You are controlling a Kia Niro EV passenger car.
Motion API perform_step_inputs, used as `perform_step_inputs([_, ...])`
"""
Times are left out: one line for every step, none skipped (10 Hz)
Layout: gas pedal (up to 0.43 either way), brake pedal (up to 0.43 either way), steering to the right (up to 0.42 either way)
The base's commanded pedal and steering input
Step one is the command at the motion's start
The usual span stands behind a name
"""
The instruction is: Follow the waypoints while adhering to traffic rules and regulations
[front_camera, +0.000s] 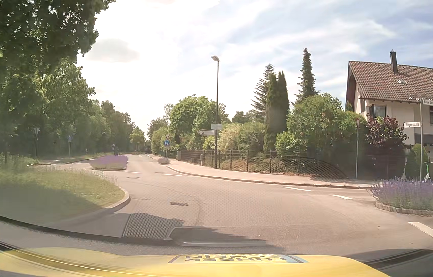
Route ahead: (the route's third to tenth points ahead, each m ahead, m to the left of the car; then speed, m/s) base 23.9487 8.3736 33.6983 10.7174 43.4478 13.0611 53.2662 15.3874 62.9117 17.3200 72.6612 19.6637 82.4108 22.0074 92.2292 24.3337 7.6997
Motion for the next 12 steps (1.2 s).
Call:
perform_step_inputs([0.138, 0.0, -0.029])
perform_step_inputs([0.15, 0.0, -0.073])
perform_step_inputs([0.157, 0.0, -0.112])
perform_step_inputs([0.169, 0.0, -0.133])
perform_step_inputs([0.177, 0.0, -0.146])
perform_step_inputs([0.189, 0.0, -0.149])
perform_step_inputs([0.197, 0.0, -0.148])
perform_step_inputs([0.197, 0.0, -0.141])
perform_step_inputs([0.209, 0.0, -0.134])
perform_step_inputs([0.209, 0.0, -0.13])
perform_step_inputs([0.209, 0.0, -0.119])
perform_step_inputs([0.22, 0.0, -0.103])
